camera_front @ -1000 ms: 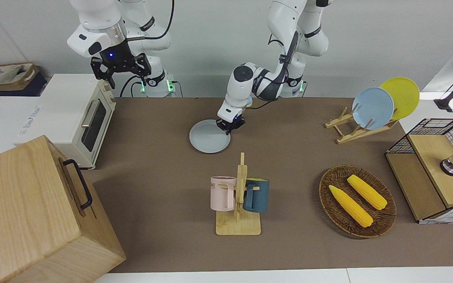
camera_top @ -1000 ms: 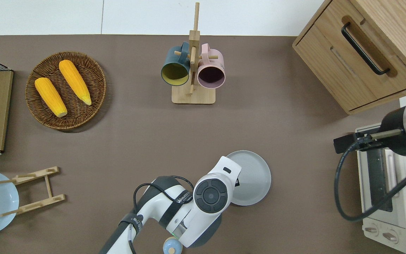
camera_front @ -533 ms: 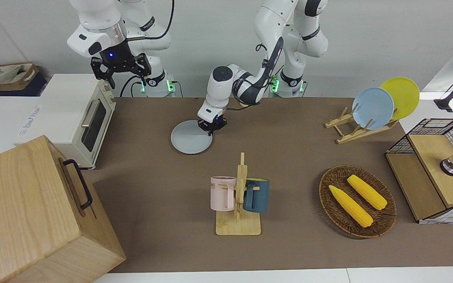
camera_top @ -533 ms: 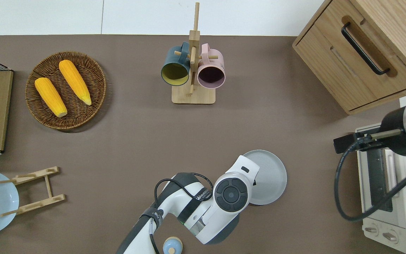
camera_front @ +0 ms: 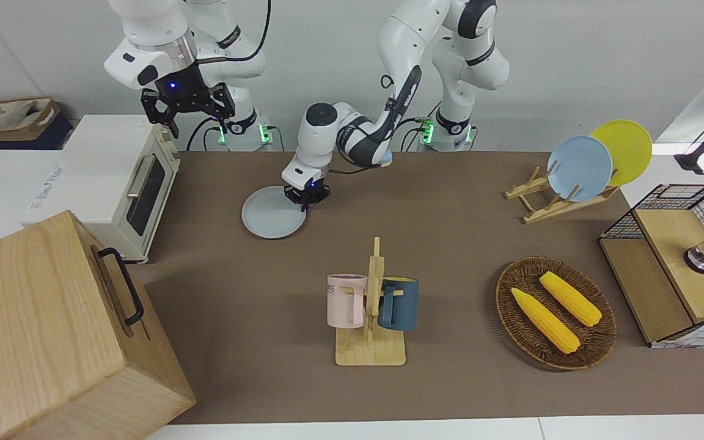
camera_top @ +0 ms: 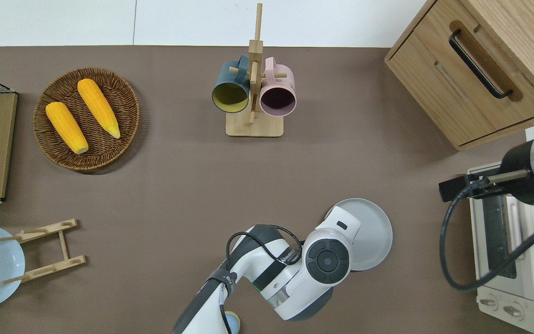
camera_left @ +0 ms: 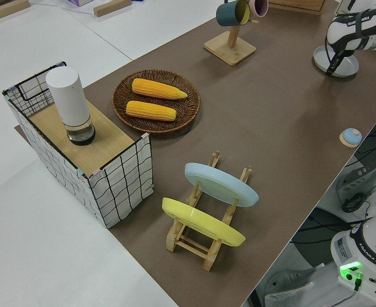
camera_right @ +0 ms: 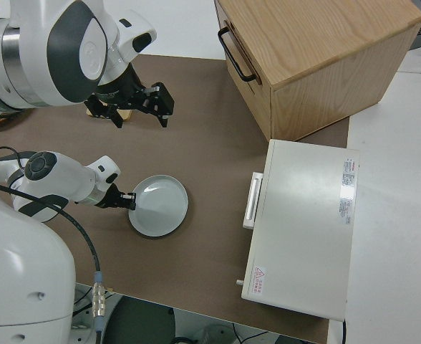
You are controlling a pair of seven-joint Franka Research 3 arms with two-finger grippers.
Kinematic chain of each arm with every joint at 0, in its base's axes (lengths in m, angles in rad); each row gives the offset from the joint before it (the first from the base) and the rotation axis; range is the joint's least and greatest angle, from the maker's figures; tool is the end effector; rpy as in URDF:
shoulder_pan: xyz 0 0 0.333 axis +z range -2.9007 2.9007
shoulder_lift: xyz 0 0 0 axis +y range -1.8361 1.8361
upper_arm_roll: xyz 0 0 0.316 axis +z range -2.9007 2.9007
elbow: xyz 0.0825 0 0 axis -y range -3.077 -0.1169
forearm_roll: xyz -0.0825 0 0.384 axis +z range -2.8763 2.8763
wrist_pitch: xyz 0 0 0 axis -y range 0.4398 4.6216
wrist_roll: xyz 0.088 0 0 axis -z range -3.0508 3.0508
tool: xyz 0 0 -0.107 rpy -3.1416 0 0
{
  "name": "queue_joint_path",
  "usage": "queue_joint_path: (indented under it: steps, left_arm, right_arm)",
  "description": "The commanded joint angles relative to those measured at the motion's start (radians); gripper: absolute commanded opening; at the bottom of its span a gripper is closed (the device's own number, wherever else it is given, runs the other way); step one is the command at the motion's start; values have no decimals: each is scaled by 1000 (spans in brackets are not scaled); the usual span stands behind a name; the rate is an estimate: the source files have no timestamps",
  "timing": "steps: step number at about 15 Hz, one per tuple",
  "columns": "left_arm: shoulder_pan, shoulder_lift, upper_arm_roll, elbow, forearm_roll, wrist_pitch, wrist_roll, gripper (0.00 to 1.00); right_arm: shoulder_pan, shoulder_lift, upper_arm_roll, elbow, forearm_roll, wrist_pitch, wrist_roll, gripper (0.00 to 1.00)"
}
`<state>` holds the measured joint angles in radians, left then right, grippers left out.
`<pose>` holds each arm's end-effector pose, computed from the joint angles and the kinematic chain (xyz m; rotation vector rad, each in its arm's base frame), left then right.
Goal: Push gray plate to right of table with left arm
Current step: 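Continue pushing the gray plate with the left gripper toward the toaster oven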
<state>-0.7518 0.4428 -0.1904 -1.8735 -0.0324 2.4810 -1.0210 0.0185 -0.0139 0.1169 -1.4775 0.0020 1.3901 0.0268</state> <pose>0.3910 -0.5226 0.2969 2.9365 0.1877 0.0162 0.5260 0.0724 0.6600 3.1292 0.1704 -0.1150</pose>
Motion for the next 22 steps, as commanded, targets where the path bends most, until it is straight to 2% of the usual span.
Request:
queue_joint_path:
  steps: [1, 3, 6, 8, 12, 14, 16, 17, 18, 22]
  left_arm:
    - [-44, 137, 11, 122, 89, 4, -94, 0]
    - [-46, 155, 11, 149, 91, 1, -96, 0]
    - [-44, 149, 12, 151, 91, -16, -96, 0]
    - [-44, 148, 17, 175, 92, -66, -96, 14]
    - [-29, 132, 23, 215, 91, -135, -93, 256]
    - [-24, 105, 29, 217, 88, -165, -93, 432]
    - [0, 79, 29, 220, 88, -188, -88, 703]
    - [17, 64, 28, 223, 86, -197, -88, 935]
    - [19, 54, 28, 223, 83, -209, -88, 991]
    - [63, 5, 29, 223, 77, -266, -84, 993]
  right_arm:
    - [-20, -3, 13, 8, 4, -16, 2, 983]
    - [-20, -3, 13, 8, 4, -16, 1, 983]
    - [-20, -3, 13, 8, 4, -16, 2, 983]
    - [-20, -3, 13, 8, 4, -17, 2, 983]
    - [-20, -3, 13, 8, 4, -16, 2, 983]
    - [-20, -3, 13, 8, 4, -16, 2, 983]
    - [-20, -3, 13, 8, 4, -16, 2, 983]
    - [-20, -3, 13, 8, 4, -16, 2, 983]
    - [-20, -3, 13, 8, 4, -16, 2, 983]
    - [-20, -3, 13, 8, 4, -16, 2, 983]
